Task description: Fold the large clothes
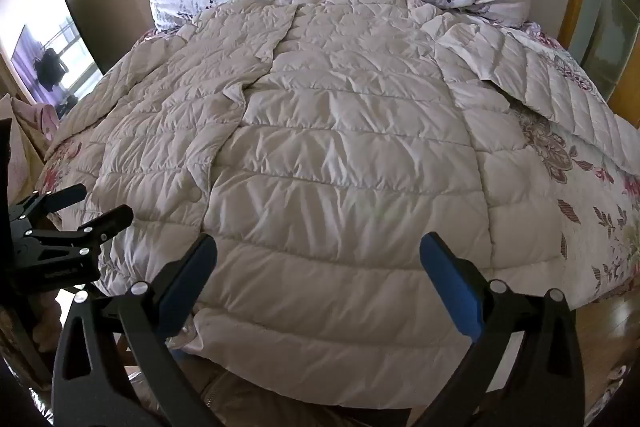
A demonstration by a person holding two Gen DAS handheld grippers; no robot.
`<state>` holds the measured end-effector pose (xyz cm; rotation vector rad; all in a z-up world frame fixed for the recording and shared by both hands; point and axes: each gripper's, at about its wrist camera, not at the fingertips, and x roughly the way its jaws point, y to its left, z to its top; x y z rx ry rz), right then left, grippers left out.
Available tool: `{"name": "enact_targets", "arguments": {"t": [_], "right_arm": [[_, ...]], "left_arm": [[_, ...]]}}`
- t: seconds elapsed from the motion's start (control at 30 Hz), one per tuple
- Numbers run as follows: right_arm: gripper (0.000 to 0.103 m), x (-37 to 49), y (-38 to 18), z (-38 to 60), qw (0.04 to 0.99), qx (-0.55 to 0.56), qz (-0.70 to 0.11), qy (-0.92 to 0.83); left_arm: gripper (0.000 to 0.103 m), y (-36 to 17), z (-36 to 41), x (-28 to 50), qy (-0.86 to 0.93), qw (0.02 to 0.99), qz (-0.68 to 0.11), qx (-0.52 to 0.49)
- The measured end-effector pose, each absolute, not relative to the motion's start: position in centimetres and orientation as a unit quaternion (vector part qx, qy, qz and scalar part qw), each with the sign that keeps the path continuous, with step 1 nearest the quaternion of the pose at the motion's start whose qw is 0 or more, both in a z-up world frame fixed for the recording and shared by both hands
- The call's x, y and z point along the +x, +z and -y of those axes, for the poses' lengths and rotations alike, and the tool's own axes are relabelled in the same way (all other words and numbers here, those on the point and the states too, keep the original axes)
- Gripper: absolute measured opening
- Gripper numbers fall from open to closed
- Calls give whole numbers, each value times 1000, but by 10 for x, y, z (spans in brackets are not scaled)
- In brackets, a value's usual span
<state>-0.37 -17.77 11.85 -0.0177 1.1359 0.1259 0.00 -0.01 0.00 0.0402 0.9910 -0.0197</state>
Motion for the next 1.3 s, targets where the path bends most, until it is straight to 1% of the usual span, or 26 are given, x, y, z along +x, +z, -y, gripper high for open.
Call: {"name": "enact_targets", "arguments": {"t": [1.3], "right_arm": [[101, -5, 118, 178, 841, -8, -537, 60]], "left_arm": [[102, 0, 0, 0, -10, 879, -477, 19]]}}
